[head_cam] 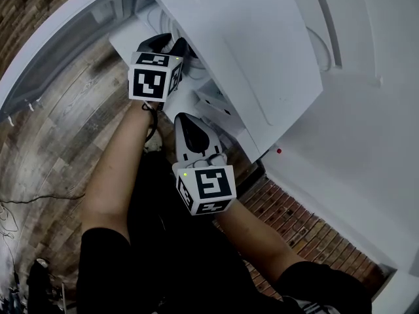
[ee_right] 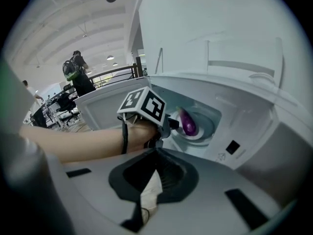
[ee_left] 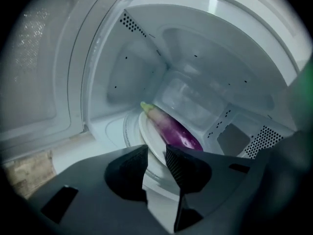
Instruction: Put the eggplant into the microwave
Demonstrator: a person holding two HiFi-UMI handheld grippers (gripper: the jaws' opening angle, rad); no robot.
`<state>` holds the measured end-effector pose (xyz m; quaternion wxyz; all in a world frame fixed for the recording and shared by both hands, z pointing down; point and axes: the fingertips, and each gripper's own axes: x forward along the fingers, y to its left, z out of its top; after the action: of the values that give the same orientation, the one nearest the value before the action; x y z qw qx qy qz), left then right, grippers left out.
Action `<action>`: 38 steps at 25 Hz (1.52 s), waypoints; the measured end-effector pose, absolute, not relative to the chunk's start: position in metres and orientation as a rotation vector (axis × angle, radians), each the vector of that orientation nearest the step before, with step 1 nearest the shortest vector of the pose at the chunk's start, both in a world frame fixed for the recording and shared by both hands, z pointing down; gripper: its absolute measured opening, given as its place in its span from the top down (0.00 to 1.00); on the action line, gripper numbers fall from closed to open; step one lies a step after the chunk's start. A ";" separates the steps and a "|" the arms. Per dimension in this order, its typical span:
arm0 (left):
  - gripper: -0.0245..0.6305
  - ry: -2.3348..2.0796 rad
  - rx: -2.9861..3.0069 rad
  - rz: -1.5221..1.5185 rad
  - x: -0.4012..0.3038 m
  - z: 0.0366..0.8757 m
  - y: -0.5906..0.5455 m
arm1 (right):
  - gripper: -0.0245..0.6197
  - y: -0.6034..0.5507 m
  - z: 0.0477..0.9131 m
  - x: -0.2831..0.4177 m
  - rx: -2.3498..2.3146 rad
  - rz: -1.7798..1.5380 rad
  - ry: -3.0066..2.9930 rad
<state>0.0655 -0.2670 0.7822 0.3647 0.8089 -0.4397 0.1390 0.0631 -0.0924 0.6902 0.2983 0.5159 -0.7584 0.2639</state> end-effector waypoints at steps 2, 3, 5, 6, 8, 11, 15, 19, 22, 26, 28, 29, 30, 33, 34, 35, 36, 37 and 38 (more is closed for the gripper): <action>0.80 -1.225 2.094 0.384 0.056 0.782 -0.270 | 0.95 -0.091 0.691 0.063 1.370 0.703 -2.012; 0.80 -1.265 2.095 0.386 0.051 0.782 -0.271 | 0.95 -0.091 0.692 0.063 1.370 0.704 -2.012; 0.80 -1.300 2.095 0.368 0.045 0.780 -0.270 | 0.95 -0.090 0.691 0.063 1.374 0.706 -2.014; 0.80 -1.301 2.099 0.352 0.043 0.778 -0.269 | 0.95 -0.091 0.691 0.063 1.376 0.706 -2.015; 0.84 -1.297 2.117 0.320 0.039 0.770 -0.264 | 0.95 -0.091 0.690 0.063 1.381 0.706 -2.021; 0.96 -1.306 2.182 0.322 0.030 0.755 -0.251 | 0.95 -0.093 0.690 0.061 1.399 0.706 -2.043; 0.96 -1.290 2.277 0.378 0.015 0.726 -0.218 | 0.95 -0.093 0.682 0.053 1.444 0.708 -2.070; 0.96 -1.314 2.281 0.435 -0.015 0.688 -0.181 | 0.95 -0.100 0.657 0.039 1.465 0.697 -2.127; 0.96 -1.341 2.233 0.429 -0.038 0.651 -0.157 | 0.95 -0.105 0.631 0.032 1.478 0.673 -2.165; 0.96 -1.407 2.223 0.458 -0.063 0.587 -0.143 | 0.95 -0.114 0.577 0.031 1.517 0.702 -2.265; 0.96 -1.452 2.225 0.480 -0.077 0.551 -0.142 | 0.95 -0.118 0.542 0.031 1.530 0.720 -2.334; 0.96 -1.474 2.215 0.475 -0.084 0.532 -0.141 | 0.95 -0.120 0.526 0.031 1.527 0.707 -2.359; 0.96 -1.493 2.202 0.465 -0.090 0.513 -0.140 | 0.95 -0.120 0.509 0.032 1.521 0.679 -2.376; 0.96 -1.525 2.183 0.435 -0.097 0.455 -0.136 | 0.95 -0.122 0.462 0.040 1.529 0.569 -2.395; 0.96 -1.526 2.187 0.428 -0.097 0.436 -0.134 | 0.95 -0.124 0.446 0.043 1.545 0.541 -2.396; 0.96 -1.524 2.197 0.422 -0.094 0.418 -0.133 | 0.95 -0.127 0.430 0.046 1.565 0.520 -2.395; 0.96 -1.522 2.210 0.417 -0.091 0.400 -0.131 | 0.95 -0.129 0.415 0.050 1.586 0.503 -2.390; 0.96 -1.518 2.227 0.412 -0.087 0.384 -0.130 | 0.95 -0.132 0.401 0.054 1.606 0.490 -2.384; 0.96 -1.514 2.244 0.405 -0.081 0.368 -0.129 | 0.95 -0.134 0.387 0.058 1.624 0.481 -2.379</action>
<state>-0.0815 -0.1286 0.3678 0.2009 0.8030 -0.5420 0.1450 0.0580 -0.1337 0.3870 0.1105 0.5526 -0.8097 0.1637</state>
